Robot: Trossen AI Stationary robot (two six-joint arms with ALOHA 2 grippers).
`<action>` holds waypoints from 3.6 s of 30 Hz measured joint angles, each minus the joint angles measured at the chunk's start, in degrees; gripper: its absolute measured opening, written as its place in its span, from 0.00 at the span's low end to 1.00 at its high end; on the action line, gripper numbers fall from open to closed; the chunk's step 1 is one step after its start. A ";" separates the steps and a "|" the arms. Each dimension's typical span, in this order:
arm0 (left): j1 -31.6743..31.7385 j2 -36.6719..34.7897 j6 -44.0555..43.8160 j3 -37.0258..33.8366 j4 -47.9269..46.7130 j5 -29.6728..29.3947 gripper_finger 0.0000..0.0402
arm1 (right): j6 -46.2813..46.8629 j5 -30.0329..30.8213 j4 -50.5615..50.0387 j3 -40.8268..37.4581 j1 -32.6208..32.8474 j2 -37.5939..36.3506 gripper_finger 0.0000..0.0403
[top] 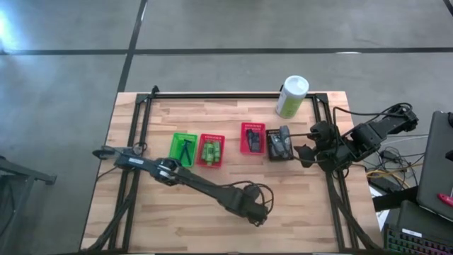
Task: Pick & Place Travel size toiletries
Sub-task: Put the blue razor into the green basket, then return to Home Position
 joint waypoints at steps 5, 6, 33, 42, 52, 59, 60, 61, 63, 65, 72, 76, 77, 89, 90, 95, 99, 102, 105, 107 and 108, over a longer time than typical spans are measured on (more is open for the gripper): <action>0.01 -0.22 -0.49 -2.00 1.21 -0.02 0.66 | -0.27 0.02 -0.05 0.00 0.00 0.00 0.91; 0.07 -0.24 -0.46 -2.26 1.36 0.03 0.66 | -0.47 0.00 -0.07 0.00 0.00 0.00 0.91; 0.79 -3.68 7.85 -1.90 -9.20 -0.09 0.11 | -1.11 0.13 -0.28 -0.66 -0.01 0.00 0.91; 0.55 -12.35 5.49 -1.94 -28.07 -6.06 0.09 | -1.17 0.15 -0.26 -0.76 -0.02 0.00 0.91; 8.09 -35.62 -0.53 -30.60 -28.18 -8.51 0.09 | -1.17 0.68 -0.24 -1.28 0.00 0.00 0.91; 17.00 -59.90 -4.51 -59.85 -7.73 -5.21 0.09 | -1.43 1.70 -0.25 -1.42 -0.04 0.00 0.91; 18.30 -62.50 -5.09 -63.33 -4.79 -5.00 0.09 | -1.46 1.70 -0.24 -1.44 -0.04 0.00 0.91; 19.53 -64.57 -5.59 -66.40 -2.90 -4.86 0.09 | -1.46 1.73 -0.23 -1.49 -0.04 0.00 0.91; 21.67 -67.81 -6.42 -71.89 -0.18 -4.24 0.09 | -1.46 1.77 -0.23 -1.58 -0.04 0.00 0.91; 23.17 -69.73 -6.64 -76.14 1.79 -3.67 0.09 | -1.30 1.77 -0.24 -1.76 -0.04 0.00 0.91; 25.63 -69.91 -6.29 -83.23 7.27 -3.96 0.09 | -1.00 1.77 -0.18 -2.51 -0.07 0.00 0.91; 26.76 -68.96 -6.40 -86.34 11.05 -3.36 0.10 | 0.33 1.73 -0.17 -2.85 -0.15 -0.02 0.91; 26.84 -68.83 -6.52 -86.82 11.66 -3.24 0.11 | 0.36 1.67 -0.13 -2.90 -0.15 -0.02 0.91; 26.91 -70.14 -2.04 -82.34 11.61 -2.19 0.50 | -2.08 -0.02 -0.10 -1.68 -0.15 -0.22 0.91; 26.91 -70.36 0.25 -80.95 11.52 -1.95 0.54 | -3.22 -0.02 -0.14 -1.51 -0.15 -0.32 0.91; 26.84 -72.47 15.27 -72.19 9.76 2.71 0.63 | -9.28 -0.26 -2.15 1.30 -0.13 -1.66 0.91; 26.04 -74.72 16.79 -65.14 9.87 6.41 0.65 | -13.13 -3.73 -2.16 5.76 -0.05 -2.81 0.91; 23.85 -76.03 24.07 -62.80 18.01 4.83 0.65 | -19.26 -6.27 -0.15 7.59 0.26 -2.92 0.91; 22.79 -77.60 33.22 -64.31 30.15 6.65 0.65 | -23.16 -6.32 5.45 7.00 0.24 -4.08 0.91; 22.65 -78.80 37.23 -67.31 39.34 10.24 0.65 | -25.85 -8.22 12.26 5.10 0.17 -5.86 0.91; 22.67 -79.39 38.98 -69.44 44.57 12.92 0.65 | -26.93 -9.89 16.89 3.61 0.17 -7.00 0.91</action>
